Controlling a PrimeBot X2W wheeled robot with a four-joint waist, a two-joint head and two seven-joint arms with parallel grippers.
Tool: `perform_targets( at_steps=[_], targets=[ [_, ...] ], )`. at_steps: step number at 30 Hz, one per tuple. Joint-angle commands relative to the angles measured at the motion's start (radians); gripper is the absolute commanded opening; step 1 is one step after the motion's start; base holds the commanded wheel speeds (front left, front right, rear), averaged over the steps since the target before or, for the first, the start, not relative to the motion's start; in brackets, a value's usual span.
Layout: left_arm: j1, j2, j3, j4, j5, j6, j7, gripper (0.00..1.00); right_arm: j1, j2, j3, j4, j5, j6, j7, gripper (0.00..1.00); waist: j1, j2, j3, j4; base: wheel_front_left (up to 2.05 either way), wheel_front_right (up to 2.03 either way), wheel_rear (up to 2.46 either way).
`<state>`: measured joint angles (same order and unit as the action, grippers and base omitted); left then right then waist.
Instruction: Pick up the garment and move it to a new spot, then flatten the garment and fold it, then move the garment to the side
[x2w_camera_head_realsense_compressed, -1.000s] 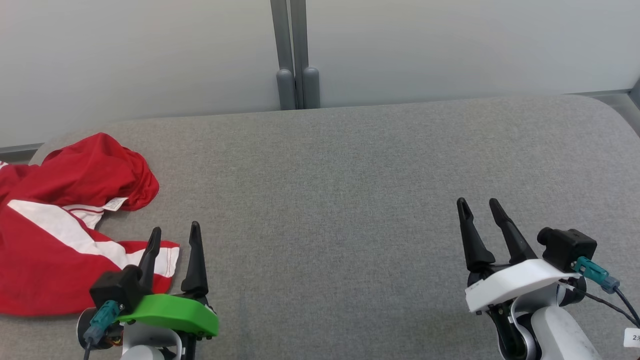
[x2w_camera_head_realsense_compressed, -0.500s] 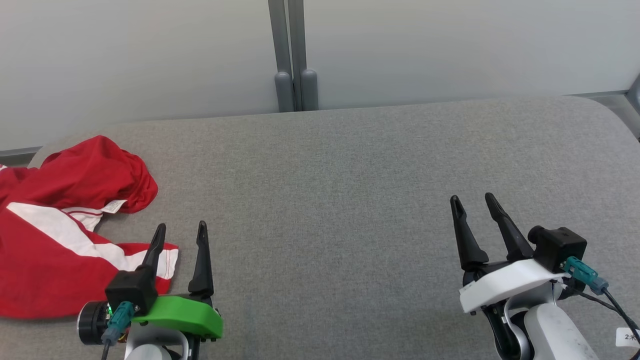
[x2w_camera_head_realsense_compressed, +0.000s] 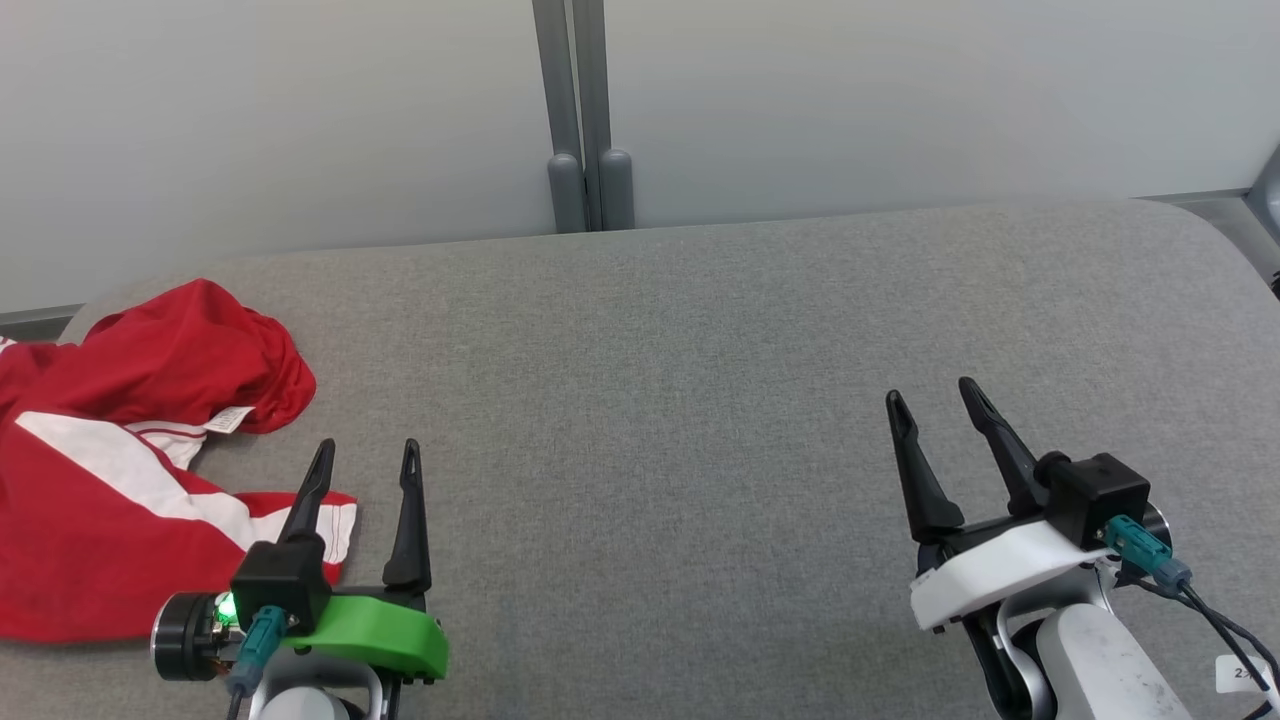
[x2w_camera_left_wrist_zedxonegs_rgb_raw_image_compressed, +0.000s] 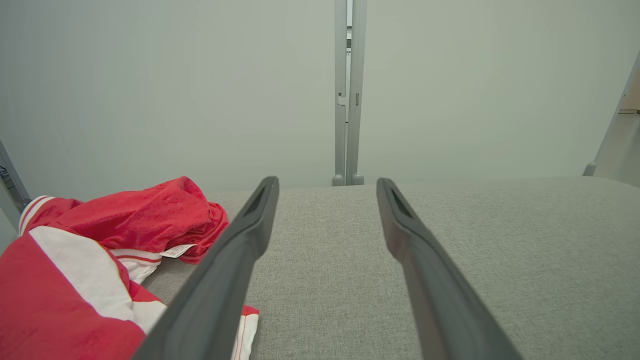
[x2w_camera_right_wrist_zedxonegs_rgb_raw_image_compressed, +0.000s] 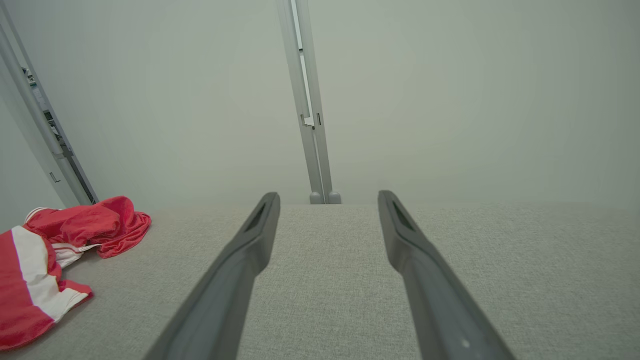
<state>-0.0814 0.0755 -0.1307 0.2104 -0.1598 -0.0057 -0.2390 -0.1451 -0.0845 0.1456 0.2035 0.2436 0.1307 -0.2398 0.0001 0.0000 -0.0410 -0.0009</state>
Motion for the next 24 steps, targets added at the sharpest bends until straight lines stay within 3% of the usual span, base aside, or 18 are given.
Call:
perform_targets(
  at_steps=[1,10,24],
  targets=[
    [-0.009,0.002,-0.003,0.002,0.030,-0.002,-0.010,1.00,-0.007,-0.006,0.003,0.001,-0.021,0.000,-0.008,1.00,-0.0001,0.0000,-0.002,0.000,0.00,0.00,0.00],
    [-0.006,-0.004,-0.008,0.005,0.086,-0.002,-0.025,1.00,-0.008,-0.009,0.013,0.007,-0.073,0.000,-0.024,1.00,-0.0001,0.0000,-0.009,0.002,0.00,0.00,0.00],
    [-0.008,-0.012,0.005,0.018,0.070,-0.009,-0.027,1.00,-0.009,-0.007,0.012,0.010,-0.074,0.000,-0.026,1.00,-0.0001,0.0000,-0.008,0.001,0.00,0.00,0.00]
  ],
)
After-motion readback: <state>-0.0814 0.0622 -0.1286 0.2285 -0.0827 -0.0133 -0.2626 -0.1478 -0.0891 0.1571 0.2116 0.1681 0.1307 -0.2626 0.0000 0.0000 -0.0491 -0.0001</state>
